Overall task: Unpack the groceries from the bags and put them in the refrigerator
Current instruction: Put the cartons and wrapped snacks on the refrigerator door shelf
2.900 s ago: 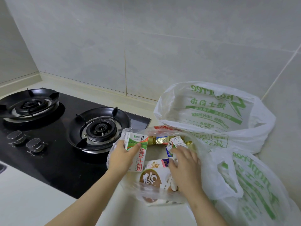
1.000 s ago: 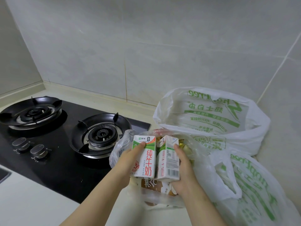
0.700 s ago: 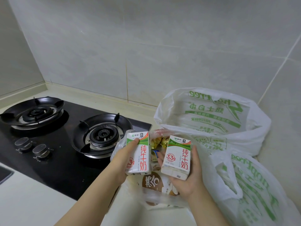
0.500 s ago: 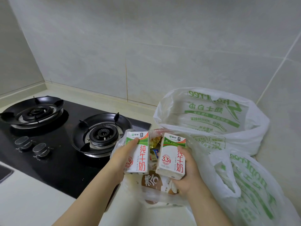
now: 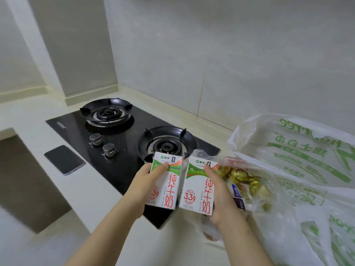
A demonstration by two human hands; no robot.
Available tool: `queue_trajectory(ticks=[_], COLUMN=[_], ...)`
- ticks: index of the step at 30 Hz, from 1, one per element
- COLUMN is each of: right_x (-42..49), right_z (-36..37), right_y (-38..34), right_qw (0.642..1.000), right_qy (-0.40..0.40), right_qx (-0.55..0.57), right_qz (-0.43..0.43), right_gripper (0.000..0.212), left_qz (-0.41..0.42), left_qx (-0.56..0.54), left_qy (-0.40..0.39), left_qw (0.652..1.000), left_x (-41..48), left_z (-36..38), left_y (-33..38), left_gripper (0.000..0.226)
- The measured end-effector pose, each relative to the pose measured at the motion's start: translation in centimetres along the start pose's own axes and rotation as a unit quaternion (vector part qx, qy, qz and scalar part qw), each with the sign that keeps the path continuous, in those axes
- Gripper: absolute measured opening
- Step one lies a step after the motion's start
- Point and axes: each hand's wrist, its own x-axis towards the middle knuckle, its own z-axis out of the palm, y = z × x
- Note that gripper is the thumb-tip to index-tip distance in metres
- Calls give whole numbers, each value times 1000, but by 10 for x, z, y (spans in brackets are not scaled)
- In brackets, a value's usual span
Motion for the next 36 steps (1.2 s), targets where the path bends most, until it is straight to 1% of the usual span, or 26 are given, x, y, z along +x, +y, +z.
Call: queue_trajectory(ticks=[4,6,8,10,13,17,18,21,23,26,29,31,36], right_x=[3,1,-4,-12,-36,-87,-102,-148,-182,-232,-273,-304,-366], right_z=[49,80,115,148,202,270,284,323,347,376,399,415,449], right_y=[18,32,52,69,100,151,164,204,233,271,299,315,347], right_qw=[997,994,987,976,954,919,910,886,869,833,794,763,686], right_qy=[-57,-87,-128,-177,-250,-335,-352,-394,-418,-470,-524,-561,-641], right_qx=[-40,-62,-85,-116,-151,-184,-190,-209,-220,-233,-250,-261,-277], right_qz=[12,21,38,49,65,96,104,126,146,173,183,189,205], right_gripper=[38,47,65,71,65,56,54,58,53,35,24,24,32], left_qz=[4,8,14,18,26,24,25,28,27,22,28,38,63], left_qx=[-19,-27,-38,-56,-74,-89,-94,-103,-101,-107,-118,-128,-152], left_qy=[84,127,166,199,274,361,379,439,476,528,572,607,685], left_qw=[996,991,985,978,959,928,920,892,873,842,811,783,710], left_x=[-22,-38,-59,-83,-132,-209,-229,-292,-338,-403,-457,-492,-560], left_z=[-45,-75,-111,-143,-193,-259,-273,-307,-328,-354,-369,-377,-387], left_y=[1,-1,-2,-4,-12,-30,-33,-46,-57,-74,-85,-93,-99], left_gripper=[26,27,29,28,24,26,25,22,24,29,30,28,23])
